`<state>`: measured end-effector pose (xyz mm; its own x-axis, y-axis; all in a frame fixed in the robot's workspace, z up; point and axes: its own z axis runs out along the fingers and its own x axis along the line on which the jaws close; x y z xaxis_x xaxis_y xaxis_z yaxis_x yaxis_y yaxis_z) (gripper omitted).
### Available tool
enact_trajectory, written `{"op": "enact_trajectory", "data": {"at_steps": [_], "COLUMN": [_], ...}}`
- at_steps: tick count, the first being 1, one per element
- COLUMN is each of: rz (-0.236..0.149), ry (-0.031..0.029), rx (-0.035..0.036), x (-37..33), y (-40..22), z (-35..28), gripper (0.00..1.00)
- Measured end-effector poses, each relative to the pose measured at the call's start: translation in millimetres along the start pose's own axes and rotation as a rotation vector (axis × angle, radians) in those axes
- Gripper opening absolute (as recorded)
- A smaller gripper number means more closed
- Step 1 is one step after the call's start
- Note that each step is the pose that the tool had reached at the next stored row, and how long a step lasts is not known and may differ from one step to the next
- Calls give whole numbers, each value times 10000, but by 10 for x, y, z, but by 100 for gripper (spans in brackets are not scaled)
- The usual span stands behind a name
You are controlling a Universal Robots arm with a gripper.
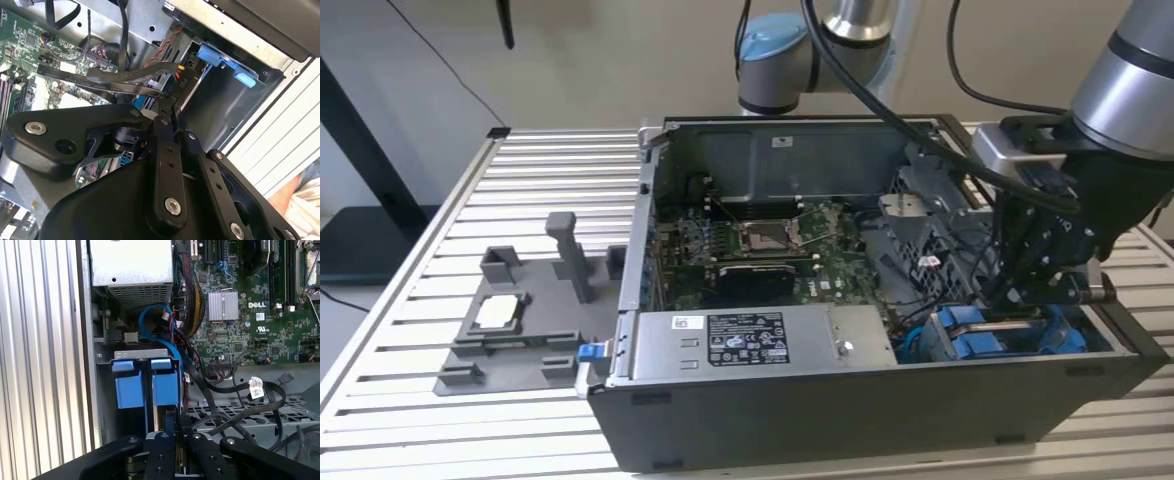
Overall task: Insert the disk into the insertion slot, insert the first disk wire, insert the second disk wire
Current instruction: 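Insert the second disk wire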
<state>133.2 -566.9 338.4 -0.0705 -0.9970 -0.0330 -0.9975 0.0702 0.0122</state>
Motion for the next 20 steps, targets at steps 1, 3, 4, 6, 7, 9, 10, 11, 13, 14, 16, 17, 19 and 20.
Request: {"op": "enact_trajectory", "data": {"at_steps": [1,3,4,6,7,9,10,11,13,14,16,17,19,20], "rz": [0,1,1,0,1,1,0,0,1,1,1,1,1,1], "ry": [1,6,6,2,1,-2,-3,-2,-4,-6,-20,-25,-30,-31], "rx": [0,0,0,0,0,0,0,0,0,-1,-2,-2,-3,-3], "x": [0,1,1,1,1,1,1,1,1,0,-2,-3,-5,-6], "y": [0,0,0,0,0,0,0,0,0,0,1,2,2,3], "z": [7,12,12,15,16,17,17,17,4,-19,-77,-108,-169,-196], "gripper": [16,16,16,16,16,18,18,18,24,24,24,24,24,24]}}
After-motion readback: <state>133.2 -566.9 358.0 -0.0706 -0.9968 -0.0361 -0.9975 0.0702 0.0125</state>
